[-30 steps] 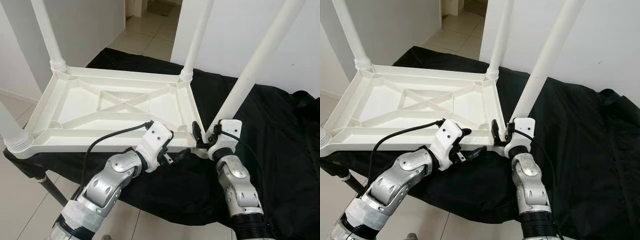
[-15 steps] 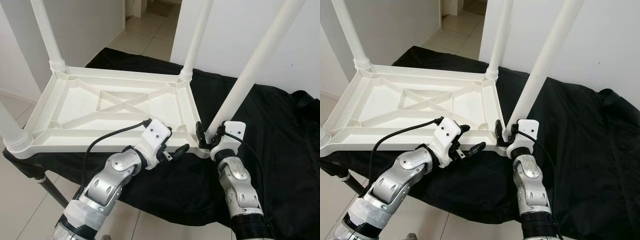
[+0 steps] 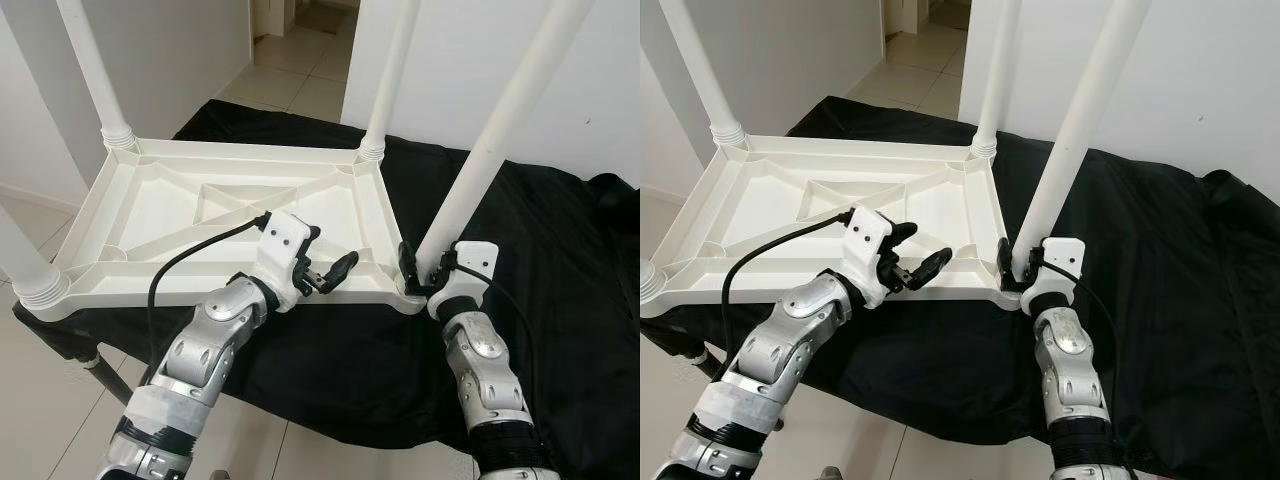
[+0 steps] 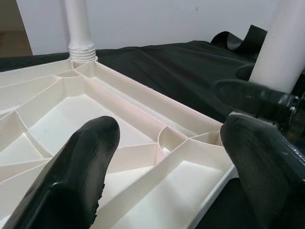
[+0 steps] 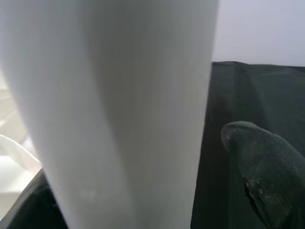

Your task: Building children table

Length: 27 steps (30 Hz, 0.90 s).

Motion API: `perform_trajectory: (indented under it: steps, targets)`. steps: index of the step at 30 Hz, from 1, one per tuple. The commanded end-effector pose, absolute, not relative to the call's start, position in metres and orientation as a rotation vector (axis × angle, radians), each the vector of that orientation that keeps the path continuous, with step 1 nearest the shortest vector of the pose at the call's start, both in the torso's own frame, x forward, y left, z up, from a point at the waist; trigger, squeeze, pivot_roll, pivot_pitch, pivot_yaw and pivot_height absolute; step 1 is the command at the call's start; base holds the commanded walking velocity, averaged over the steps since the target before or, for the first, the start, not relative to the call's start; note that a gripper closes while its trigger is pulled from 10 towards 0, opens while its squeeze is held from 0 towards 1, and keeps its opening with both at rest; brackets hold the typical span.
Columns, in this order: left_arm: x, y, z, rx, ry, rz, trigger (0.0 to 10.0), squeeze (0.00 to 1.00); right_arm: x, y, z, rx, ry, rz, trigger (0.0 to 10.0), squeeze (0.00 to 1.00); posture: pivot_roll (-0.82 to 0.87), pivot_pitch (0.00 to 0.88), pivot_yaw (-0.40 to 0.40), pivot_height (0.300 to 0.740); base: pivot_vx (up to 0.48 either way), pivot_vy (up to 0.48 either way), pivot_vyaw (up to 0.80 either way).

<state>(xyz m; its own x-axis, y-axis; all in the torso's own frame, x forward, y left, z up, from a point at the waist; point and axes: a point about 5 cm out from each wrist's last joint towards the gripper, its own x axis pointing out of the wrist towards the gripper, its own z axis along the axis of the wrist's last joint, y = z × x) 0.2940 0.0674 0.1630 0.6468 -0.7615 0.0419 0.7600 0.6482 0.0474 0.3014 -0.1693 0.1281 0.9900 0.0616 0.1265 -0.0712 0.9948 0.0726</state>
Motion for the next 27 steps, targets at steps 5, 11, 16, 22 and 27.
perform_trajectory:
  steps: [5,11,16,22,27]
  targets:
    - [0.298,0.063,0.166,0.055,-0.096,-0.829,10.0,0.00,0.302,-0.171,0.129,0.058,-0.144,0.122,10.0,0.00,0.01,0.000,-0.065,0.740,0.000,0.000,0.00]
    - [0.294,0.058,0.168,0.059,-0.104,-0.883,10.0,0.00,0.301,-0.171,0.130,0.054,-0.151,0.175,10.0,0.00,0.01,0.000,-0.069,0.740,0.000,0.000,0.00]
    - [0.276,0.052,0.164,0.053,-0.069,-1.059,10.0,0.00,0.296,-0.174,0.132,0.031,-0.152,0.324,10.0,0.00,0.01,0.000,-0.071,0.740,0.000,0.000,0.00]
    - [0.261,0.047,0.157,0.085,-0.037,-1.186,10.0,0.00,0.295,-0.185,0.132,-0.013,-0.122,0.443,10.0,0.00,0.01,0.000,-0.070,0.740,0.000,0.000,0.00]
    - [0.256,0.039,0.155,0.104,-0.048,-1.239,10.0,0.00,0.298,-0.192,0.122,-0.036,-0.075,0.511,10.0,0.00,0.01,0.000,-0.064,0.740,0.000,0.000,0.00]
